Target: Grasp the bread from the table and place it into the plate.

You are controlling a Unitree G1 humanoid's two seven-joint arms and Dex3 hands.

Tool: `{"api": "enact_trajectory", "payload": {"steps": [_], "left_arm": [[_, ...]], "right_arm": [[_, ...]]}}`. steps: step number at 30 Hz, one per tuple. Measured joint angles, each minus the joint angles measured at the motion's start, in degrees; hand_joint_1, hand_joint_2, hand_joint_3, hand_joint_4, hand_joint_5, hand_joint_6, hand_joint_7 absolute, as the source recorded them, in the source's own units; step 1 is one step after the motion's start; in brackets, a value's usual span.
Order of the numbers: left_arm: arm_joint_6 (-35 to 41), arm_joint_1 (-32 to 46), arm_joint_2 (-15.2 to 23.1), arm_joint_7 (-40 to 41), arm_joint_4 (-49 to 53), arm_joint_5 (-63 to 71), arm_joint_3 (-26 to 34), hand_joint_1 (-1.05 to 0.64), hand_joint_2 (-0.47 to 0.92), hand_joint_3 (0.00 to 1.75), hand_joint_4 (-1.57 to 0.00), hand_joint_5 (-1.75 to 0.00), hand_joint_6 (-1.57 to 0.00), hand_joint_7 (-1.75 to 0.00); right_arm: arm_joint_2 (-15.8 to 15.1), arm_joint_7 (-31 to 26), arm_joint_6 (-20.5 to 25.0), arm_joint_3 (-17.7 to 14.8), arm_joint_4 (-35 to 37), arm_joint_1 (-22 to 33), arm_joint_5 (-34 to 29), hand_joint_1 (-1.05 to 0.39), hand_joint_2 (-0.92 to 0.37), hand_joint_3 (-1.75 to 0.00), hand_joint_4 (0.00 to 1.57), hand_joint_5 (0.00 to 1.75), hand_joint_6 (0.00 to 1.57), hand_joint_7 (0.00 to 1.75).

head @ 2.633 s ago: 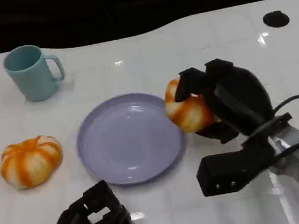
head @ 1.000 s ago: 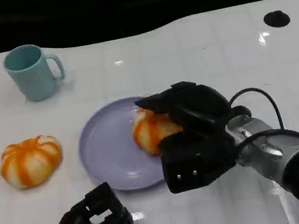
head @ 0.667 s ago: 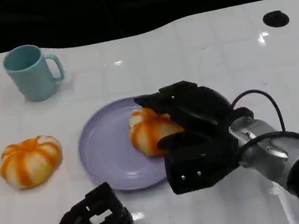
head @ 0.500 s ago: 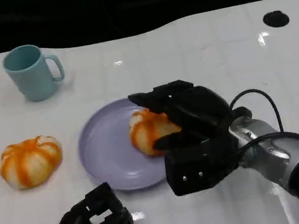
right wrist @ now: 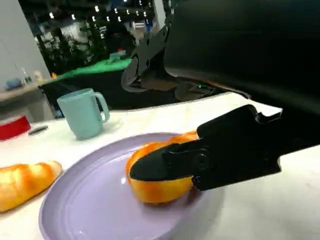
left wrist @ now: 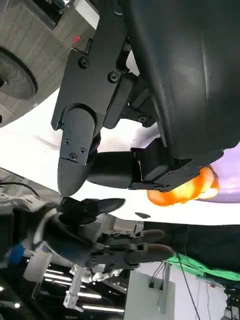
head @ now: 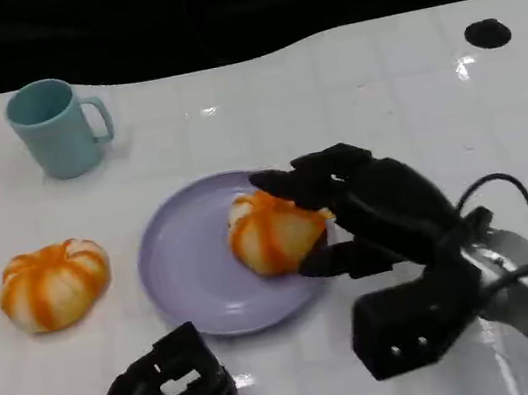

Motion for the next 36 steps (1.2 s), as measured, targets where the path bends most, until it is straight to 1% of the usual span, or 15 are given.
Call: {"api": "enact_trajectory", "payload": {"steps": [4, 9, 12, 13, 14, 16, 18, 20, 23, 24, 26, 27, 32, 35, 36], "left_arm": [[0.0, 0.0, -0.1, 0.1, 0.0, 0.0, 0.0, -0.63, 0.92, 0.22, -0.80, -1.75, -0.69, -1.56], [0.0, 0.0, -0.2, 0.1, 0.0, 0.0, 0.0, -0.63, 0.92, 0.24, -0.81, -1.75, -0.70, -1.56], [-0.1, 0.0, -0.3, 0.1, 0.0, 0.0, 0.0, -0.63, 0.92, 0.24, -0.81, -1.75, -0.70, -1.56], [-0.1, 0.0, -0.3, 0.1, 0.0, 0.0, 0.0, -0.63, 0.92, 0.23, -0.81, -1.75, -0.70, -1.56], [-0.1, 0.0, -0.3, 0.1, 0.0, 0.0, 0.0, -0.63, 0.92, 0.23, -0.80, -1.75, -0.70, -1.56], [0.0, 0.0, -0.4, 0.1, 0.0, 0.0, 0.0, -0.63, 0.92, 0.23, -0.80, -1.75, -0.70, -1.56], [0.0, 0.1, -0.4, 0.1, -0.1, 0.0, 0.0, -0.63, 0.92, 0.22, -0.80, -1.75, -0.70, -1.56], [0.0, 0.1, -0.4, 0.1, -0.1, 0.0, 0.0, -0.64, 0.92, 0.22, -0.80, -1.75, -0.70, -1.56], [0.1, 0.1, -0.5, 0.1, -0.2, 0.0, 0.0, -0.64, 0.92, 0.21, -0.80, -1.75, -0.70, -1.56], [0.1, 0.1, -0.5, 0.1, -0.2, 0.0, 0.0, -0.65, 0.92, 0.21, -0.80, -1.75, -0.71, -1.56], [0.1, 0.1, -0.5, 0.1, -0.2, 0.0, 0.0, -0.66, 0.92, 0.21, -0.81, -1.75, -0.71, -1.56], [0.1, 0.1, -0.5, 0.1, -0.3, 0.0, -0.1, -0.66, 0.92, 0.21, -0.81, -1.75, -0.71, -1.56], [0.3, 0.6, -0.6, 0.1, -0.9, 0.0, -0.1, -0.65, 0.92, 0.21, -0.80, -1.75, -0.70, -1.56], [0.4, 0.6, -0.6, 0.1, -1.0, 0.0, -0.1, -0.64, 0.92, 0.21, -0.80, -1.75, -0.70, -1.56], [0.4, 0.6, -0.6, 0.1, -1.1, 0.0, -0.1, -0.64, 0.92, 0.21, -0.80, -1.75, -0.70, -1.56]], "right_arm": [[-3.8, -6.2, -3.0, 0.0, -1.6, 2.0, -3.4, -0.31, -0.86, -0.03, 0.47, 0.59, 0.70, 0.14], [-7.1, -9.3, -6.1, -0.3, -3.8, 5.2, -4.2, -0.24, -0.86, -0.10, 0.58, 0.88, 0.90, 0.15], [-8.9, -11.3, -7.6, -0.8, -5.6, 7.1, -5.1, -0.19, -0.82, -0.20, 0.62, 1.30, 0.96, 0.24], [-9.4, -12.0, -8.0, -1.2, -6.2, 7.9, -5.2, -0.18, -0.79, -0.26, 0.64, 1.41, 0.94, 0.34], [-9.8, -12.8, -8.3, -1.6, -6.8, 8.6, -5.3, -0.16, -0.76, -0.36, 0.65, 1.55, 0.88, 0.55], [-10.7, -13.8, -8.9, -2.5, -8.1, 10.2, -5.3, -0.17, -0.74, -0.44, 0.68, 1.67, 0.80, 0.84], [-11.5, -14.2, -9.4, -2.8, -9.6, 11.9, -5.3, -0.19, -0.79, -0.44, 0.71, 1.69, 0.77, 1.02], [-12.3, -14.3, -9.9, -3.3, -11.2, 13.6, -5.4, -0.20, -0.81, -0.46, 0.75, 1.69, 0.79, 1.10], [-13.6, -14.6, -10.8, -4.3, -13.4, 15.9, -5.4, -0.18, -0.70, -0.68, 0.79, 1.70, 0.79, 1.21], [-13.8, -14.7, -11.0, -4.6, -13.9, 16.5, -5.4, -0.17, -0.67, -0.71, 0.79, 1.72, 0.75, 1.29], [-14.0, -15.5, -11.3, -4.9, -14.5, 18.1, -5.4, -0.17, -0.70, -0.68, 0.80, 1.74, 0.64, 1.48], [-14.1, -15.7, -11.5, -5.0, -15.0, 19.2, -5.4, -0.17, -0.71, -0.67, 0.80, 1.74, 0.62, 1.52], [-14.3, -15.7, -12.4, -6.7, -17.6, 24.2, -4.9, -0.18, -0.71, -0.77, 0.81, 1.75, 0.54, 1.66], [-14.2, -14.5, -12.4, -7.7, -19.9, 27.1, -3.0, -0.16, -0.57, -0.99, 0.82, 1.75, 0.57, 1.64], [-14.2, -14.2, -12.6, -8.2, -20.5, 28.0, -2.6, -0.16, -0.51, -1.11, 0.83, 1.75, 0.64, 1.57]]}}
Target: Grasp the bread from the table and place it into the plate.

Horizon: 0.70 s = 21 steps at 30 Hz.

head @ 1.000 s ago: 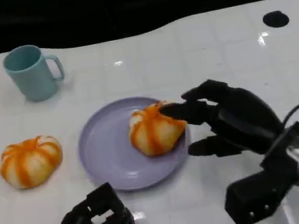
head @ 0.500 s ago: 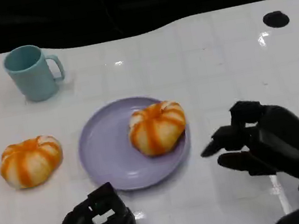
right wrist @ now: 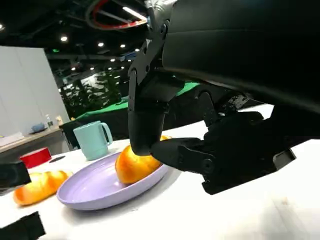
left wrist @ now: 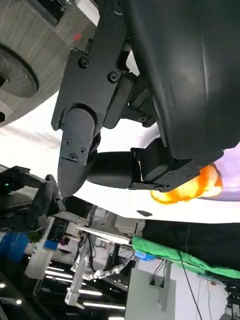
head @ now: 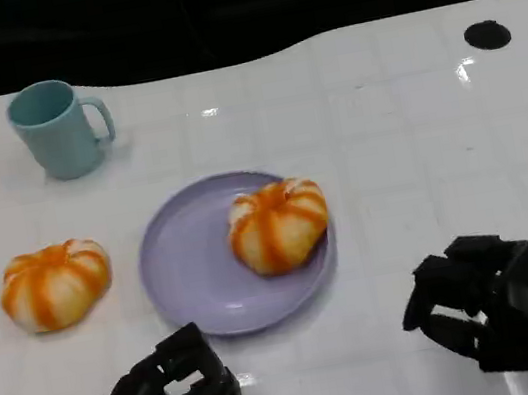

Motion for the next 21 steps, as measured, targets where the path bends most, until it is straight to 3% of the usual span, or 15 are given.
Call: {"api": "enact_trajectory", "payload": {"steps": [2, 5, 12, 21], "left_arm": [[0.2, 0.0, 0.0, 0.0, -0.1, 0.0, 0.0, -0.64, 0.92, 0.21, -0.80, -1.75, -0.70, -1.56], [0.4, 0.0, 0.0, 0.0, -0.1, 0.0, 0.1, -0.63, 0.92, 0.21, -0.80, -1.75, -0.70, -1.55], [0.8, 0.0, 0.0, 0.0, -0.3, -0.1, 0.1, -0.65, 0.92, 0.20, -0.80, -1.75, -0.71, -1.54], [0.8, 0.1, 0.1, 0.0, -0.3, -0.1, 0.1, -0.66, 0.92, 0.19, -0.80, -1.75, -0.71, -1.54]], "right_arm": [[0.0, 0.9, -0.2, -0.8, -0.9, 1.7, 1.0, -0.16, -0.43, -1.27, 0.84, 1.75, 0.75, 1.44], [0.2, 2.6, -0.1, -1.4, -2.1, 3.6, 2.1, -0.15, -0.40, -1.31, 0.85, 1.75, 0.78, 1.46], [1.3, 3.9, -0.4, -3.2, -2.0, 5.4, 3.7, -0.14, -0.40, -1.30, 0.82, 1.75, 0.71, 1.53], [1.7, 2.2, -2.4, -3.4, 1.5, 5.4, 2.8, -0.14, -0.42, -1.27, 0.82, 1.75, 0.73, 1.48]]}}
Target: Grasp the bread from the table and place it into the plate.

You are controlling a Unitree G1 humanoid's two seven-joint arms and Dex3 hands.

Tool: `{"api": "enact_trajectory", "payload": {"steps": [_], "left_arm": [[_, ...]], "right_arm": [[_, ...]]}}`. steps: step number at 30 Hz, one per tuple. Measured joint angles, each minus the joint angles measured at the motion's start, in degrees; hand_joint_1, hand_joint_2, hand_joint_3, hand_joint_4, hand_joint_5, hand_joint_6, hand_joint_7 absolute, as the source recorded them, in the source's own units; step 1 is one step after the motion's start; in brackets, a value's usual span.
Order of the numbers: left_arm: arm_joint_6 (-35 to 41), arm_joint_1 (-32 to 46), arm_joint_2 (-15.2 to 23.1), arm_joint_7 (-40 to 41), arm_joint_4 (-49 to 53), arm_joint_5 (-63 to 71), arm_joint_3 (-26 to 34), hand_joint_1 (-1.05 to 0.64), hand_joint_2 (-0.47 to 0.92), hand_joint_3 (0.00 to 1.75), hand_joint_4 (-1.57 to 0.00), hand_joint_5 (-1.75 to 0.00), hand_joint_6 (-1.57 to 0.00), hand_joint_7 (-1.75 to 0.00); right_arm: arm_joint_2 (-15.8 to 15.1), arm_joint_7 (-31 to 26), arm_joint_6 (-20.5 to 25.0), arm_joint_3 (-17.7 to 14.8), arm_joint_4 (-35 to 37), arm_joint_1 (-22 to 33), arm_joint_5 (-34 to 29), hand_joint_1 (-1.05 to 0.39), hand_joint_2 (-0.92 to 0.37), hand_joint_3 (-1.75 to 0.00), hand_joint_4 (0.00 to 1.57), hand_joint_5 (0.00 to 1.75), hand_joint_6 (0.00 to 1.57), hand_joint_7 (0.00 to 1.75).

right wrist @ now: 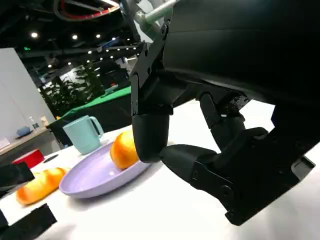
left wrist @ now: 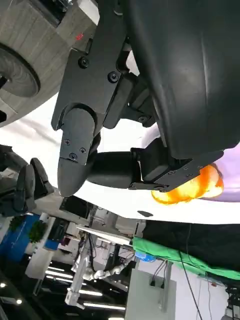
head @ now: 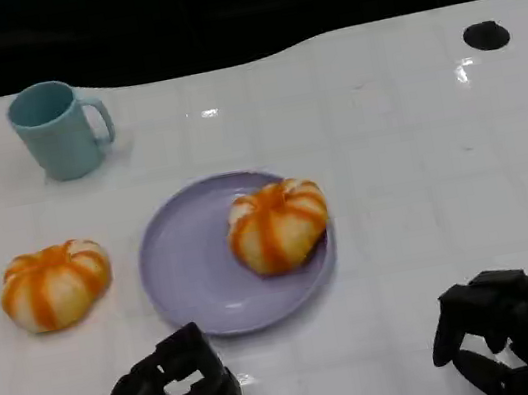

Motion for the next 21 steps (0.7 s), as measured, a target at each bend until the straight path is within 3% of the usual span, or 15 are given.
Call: {"api": "enact_trajectory", "payload": {"steps": [3, 8, 11, 21], "left_arm": [[-0.1, 0.1, 0.0, 0.1, 0.0, 0.1, 0.0, -0.66, 0.92, 0.19, -0.80, -1.75, -0.71, -1.54], [-0.1, 0.1, 0.1, 0.1, 0.0, 0.1, 0.0, -0.64, 0.92, 0.20, -0.80, -1.75, -0.71, -1.54], [-0.1, 0.1, 0.1, 0.1, 0.0, 0.1, 0.0, -0.62, 0.92, 0.21, -0.80, -1.75, -0.71, -1.54], [0.1, 0.1, 0.2, 0.1, 0.0, -0.1, 0.2, -0.64, 0.92, 0.19, -0.80, -1.75, -0.72, -1.54]], "right_arm": [[0.1, -1.1, -0.7, 0.0, 2.0, -0.5, -0.7, -0.14, -0.42, -1.26, 0.82, 1.75, 0.76, 1.41], [0.5, -2.0, -1.8, 0.0, 4.6, -1.5, -0.8, -0.15, -0.39, -1.27, 0.83, 1.75, 0.77, 1.44], [1.0, -2.6, -2.6, 0.0, 6.3, -2.4, -0.8, -0.16, -0.34, -1.36, 0.83, 1.74, 0.80, 1.41], [2.6, -0.8, -6.4, -0.3, 9.9, -3.3, 4.3, -0.17, -0.31, -1.42, 0.82, 1.75, 0.80, 1.41]]}}
